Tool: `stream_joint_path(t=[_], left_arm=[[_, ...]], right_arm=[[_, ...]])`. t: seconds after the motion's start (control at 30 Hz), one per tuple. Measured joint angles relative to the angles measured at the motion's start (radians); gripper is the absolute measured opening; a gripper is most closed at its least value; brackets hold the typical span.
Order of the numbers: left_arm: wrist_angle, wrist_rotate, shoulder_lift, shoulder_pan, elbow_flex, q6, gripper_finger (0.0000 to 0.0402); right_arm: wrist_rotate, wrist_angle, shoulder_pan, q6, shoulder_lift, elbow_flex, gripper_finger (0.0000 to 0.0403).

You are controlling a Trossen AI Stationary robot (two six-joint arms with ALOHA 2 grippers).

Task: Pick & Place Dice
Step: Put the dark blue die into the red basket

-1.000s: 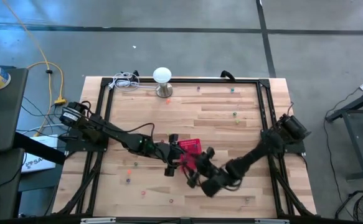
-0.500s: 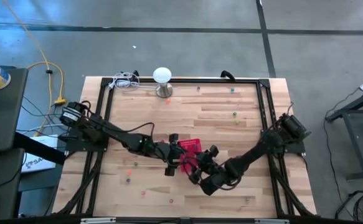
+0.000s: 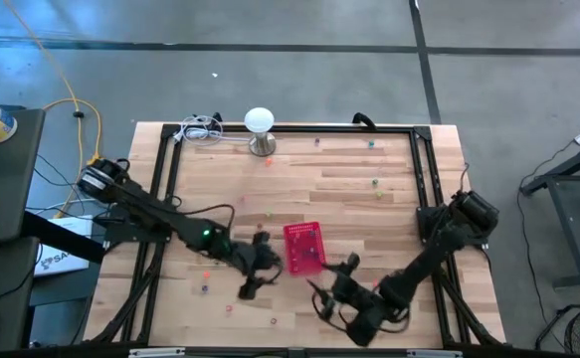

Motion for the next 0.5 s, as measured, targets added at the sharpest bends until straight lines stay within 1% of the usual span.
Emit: stream_joint_path(t=[0.1,0.2,0.3,0.37,0.5], left_arm=[[-0.12,0.075,-0.029,-0.062,0.0,-0.079,0.0227],[-0.197,0.102,-0.037,-0.127,0.0,-0.11,0.0227],[-0.191,0.096,-0.037,-0.173,0.0,-0.099,0.0227],[-0.188,0.07,-0.037,-0.193,0.0,-0.111,0.0227],[-0.204,0.066,-0.037,-0.209,0.0,-0.158,0.0227]], right_arm=[[0.005,0.098,0.041,-0.064,0.0,0.0,0.0231],[0.006,0.169,0.065,-0.104,0.0,0.0,0.0231],[-0.018,0.225,0.079,-0.104,0.0,0.0,0.0231],[-0.029,0.254,0.087,-0.104,0.003,0.0,0.0231],[-0.04,0.26,0.096,-0.1,0.006,0.0,0.0231]])
